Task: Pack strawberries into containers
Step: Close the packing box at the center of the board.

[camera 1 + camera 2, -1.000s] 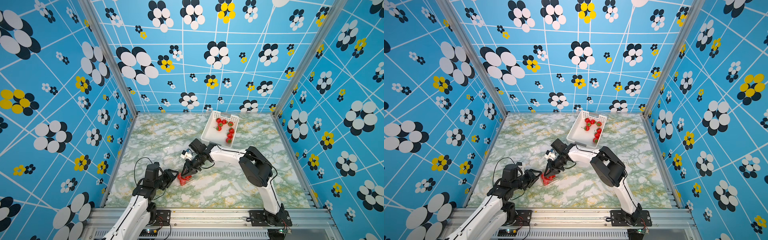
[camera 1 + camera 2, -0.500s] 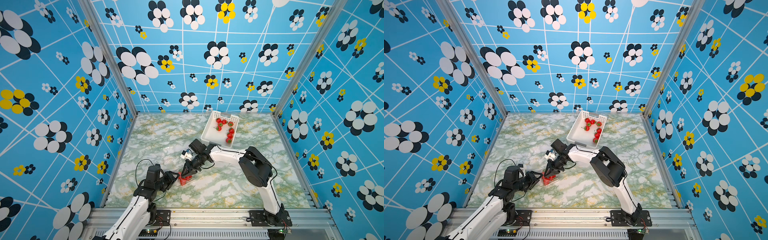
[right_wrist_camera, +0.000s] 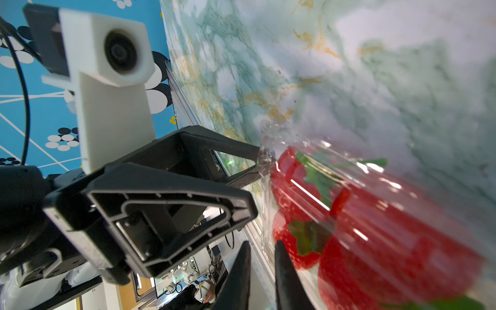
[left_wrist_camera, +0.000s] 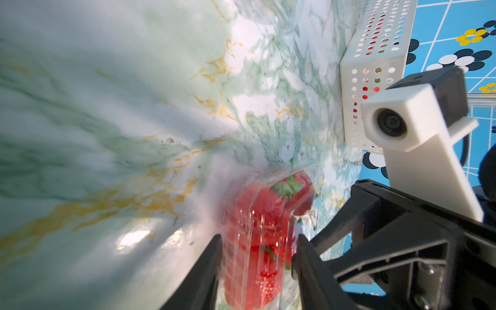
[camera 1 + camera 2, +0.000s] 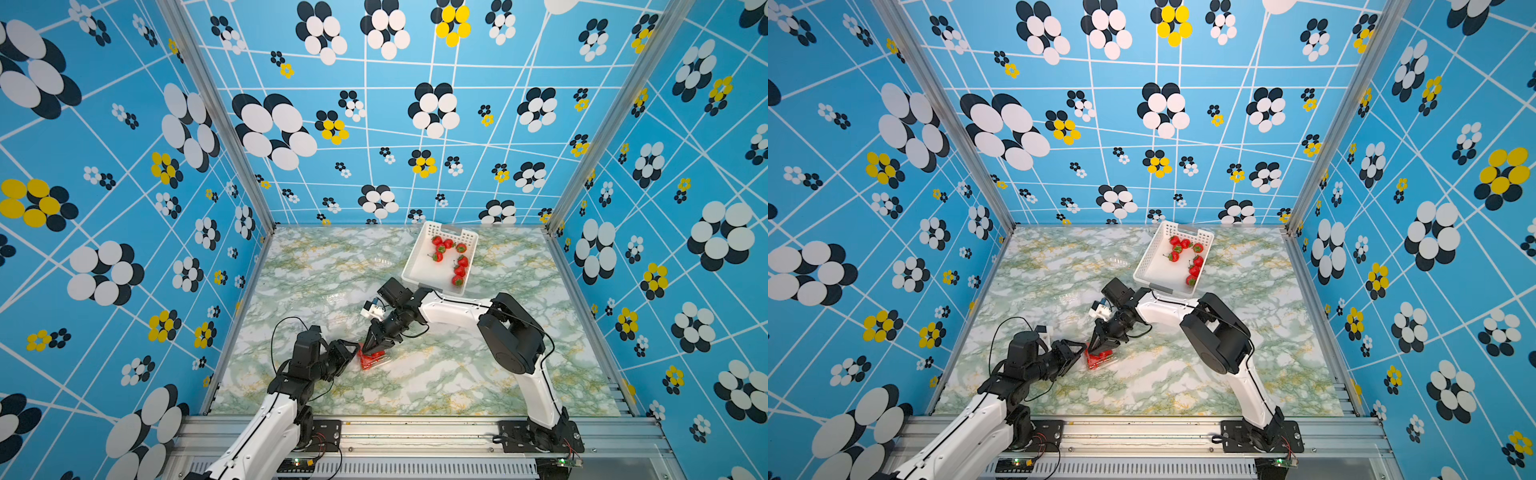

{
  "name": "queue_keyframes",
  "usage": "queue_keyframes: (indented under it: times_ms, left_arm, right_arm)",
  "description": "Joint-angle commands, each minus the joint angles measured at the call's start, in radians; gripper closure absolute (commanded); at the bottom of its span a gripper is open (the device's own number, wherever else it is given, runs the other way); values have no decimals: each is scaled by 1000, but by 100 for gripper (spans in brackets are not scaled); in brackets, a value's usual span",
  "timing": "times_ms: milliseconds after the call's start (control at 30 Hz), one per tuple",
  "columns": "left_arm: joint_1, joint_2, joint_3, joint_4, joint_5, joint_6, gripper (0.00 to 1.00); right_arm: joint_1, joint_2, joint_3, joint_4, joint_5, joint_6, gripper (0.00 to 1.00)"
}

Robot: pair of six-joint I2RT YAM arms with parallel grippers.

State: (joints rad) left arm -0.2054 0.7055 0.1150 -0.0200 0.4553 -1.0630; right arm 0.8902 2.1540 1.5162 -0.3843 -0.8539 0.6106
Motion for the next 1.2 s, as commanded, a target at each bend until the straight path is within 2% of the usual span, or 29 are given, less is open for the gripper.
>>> queue_keyframes:
  times_ms: [0, 233, 267, 500, 800, 1167]
  left_arm:
    - [-11, 2, -24, 16, -16, -6, 54]
    - [-19, 99, -19, 104, -6, -5, 56]
    - [-21, 109, -18, 116, -7, -5, 60]
    - [-44, 167, -14, 188, -9, -9, 69]
    - [-54, 180, -12, 188, -12, -2, 79]
    - [-54, 157, -1, 151, -22, 11, 76]
  right_arm:
    - [13, -8, 5, -10, 5, 3, 81]
    - [13, -9, 5, -9, 7, 3, 81]
    - [13, -9, 4, -8, 6, 3, 81]
    - [13, -9, 1, -8, 8, 3, 82]
    - [13, -14, -4, -7, 11, 3, 82]
    - [12, -28, -2, -28, 20, -17, 82]
